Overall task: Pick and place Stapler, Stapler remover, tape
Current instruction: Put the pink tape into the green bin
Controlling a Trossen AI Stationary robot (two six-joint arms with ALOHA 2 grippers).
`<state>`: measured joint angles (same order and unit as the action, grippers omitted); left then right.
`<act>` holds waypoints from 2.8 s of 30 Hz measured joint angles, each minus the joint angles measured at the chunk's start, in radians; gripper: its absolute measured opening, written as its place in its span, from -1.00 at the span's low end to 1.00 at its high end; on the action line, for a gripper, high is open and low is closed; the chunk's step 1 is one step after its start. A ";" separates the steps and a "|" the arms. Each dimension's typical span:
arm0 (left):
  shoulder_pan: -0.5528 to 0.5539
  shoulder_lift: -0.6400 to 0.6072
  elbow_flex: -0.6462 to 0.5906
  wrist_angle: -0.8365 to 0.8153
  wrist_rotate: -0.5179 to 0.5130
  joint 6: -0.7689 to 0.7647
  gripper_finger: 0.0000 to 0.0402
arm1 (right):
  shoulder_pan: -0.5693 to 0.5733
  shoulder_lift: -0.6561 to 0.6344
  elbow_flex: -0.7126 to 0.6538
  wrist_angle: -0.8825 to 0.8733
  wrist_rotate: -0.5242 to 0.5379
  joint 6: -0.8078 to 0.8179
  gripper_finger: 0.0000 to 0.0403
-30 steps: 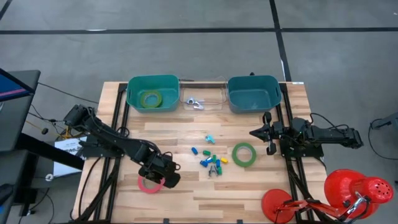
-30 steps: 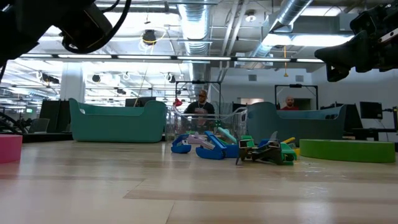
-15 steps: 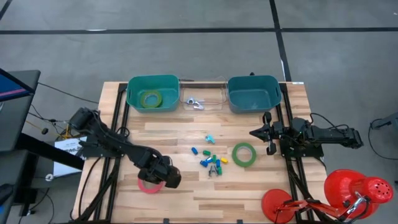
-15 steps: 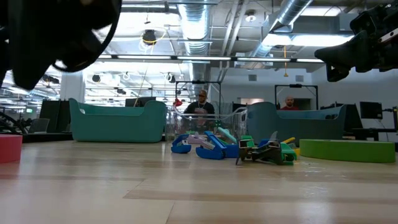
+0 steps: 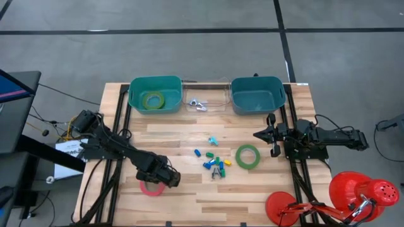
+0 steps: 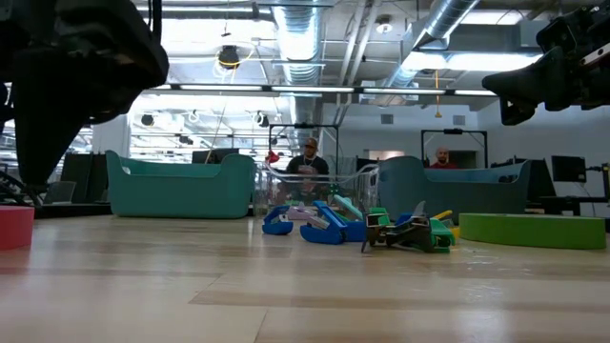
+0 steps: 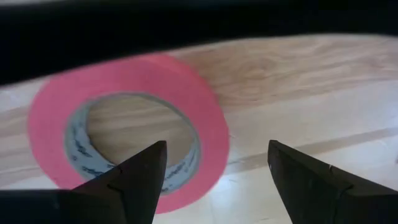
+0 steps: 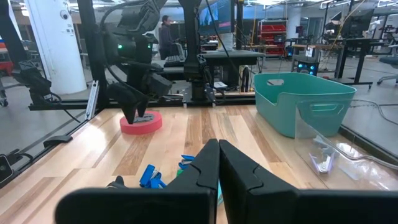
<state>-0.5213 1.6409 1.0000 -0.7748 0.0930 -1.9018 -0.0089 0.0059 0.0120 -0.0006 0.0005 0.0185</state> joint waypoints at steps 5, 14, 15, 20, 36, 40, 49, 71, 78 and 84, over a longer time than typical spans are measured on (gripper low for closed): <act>0.000 -0.001 -0.003 -0.004 -0.047 -0.004 0.34 | 0.000 0.000 0.000 0.000 0.000 0.000 -1.00; 0.007 0.004 -0.050 -0.001 -0.066 -0.030 0.34 | 0.000 0.000 0.000 0.000 0.000 0.000 -1.00; 0.010 0.004 -0.058 -0.001 -0.067 -0.036 0.34 | 0.000 0.000 0.000 0.000 0.000 0.000 -1.00; 0.016 0.004 -0.100 0.011 -0.067 -0.052 0.34 | 0.000 0.000 0.000 0.000 0.000 0.000 -1.00; 0.044 0.004 -0.133 0.017 -0.067 0.034 0.22 | 0.000 0.000 0.000 0.000 0.000 0.000 -1.00; 0.044 0.004 -0.133 0.017 -0.066 0.034 -0.03 | 0.000 0.000 0.000 0.000 0.000 0.000 -1.00; 0.044 0.004 -0.133 0.023 -0.064 0.039 -0.52 | 0.000 0.000 0.000 0.000 0.000 0.000 -1.00; 0.151 -0.286 -0.133 0.037 -0.464 0.322 -0.59 | 0.000 0.000 0.000 0.000 0.000 0.000 -1.00; 0.257 -0.347 -0.133 0.051 -0.585 0.506 -0.60 | 0.000 0.000 0.000 0.000 0.000 0.000 -1.00; 0.354 -0.362 -0.133 0.118 -0.639 0.678 -0.58 | 0.000 0.000 0.000 0.000 0.000 0.000 -1.00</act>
<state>-0.1669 1.2787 0.8673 -0.6565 -0.5457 -1.2242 -0.0089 0.0062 0.0120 -0.0006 0.0005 0.0189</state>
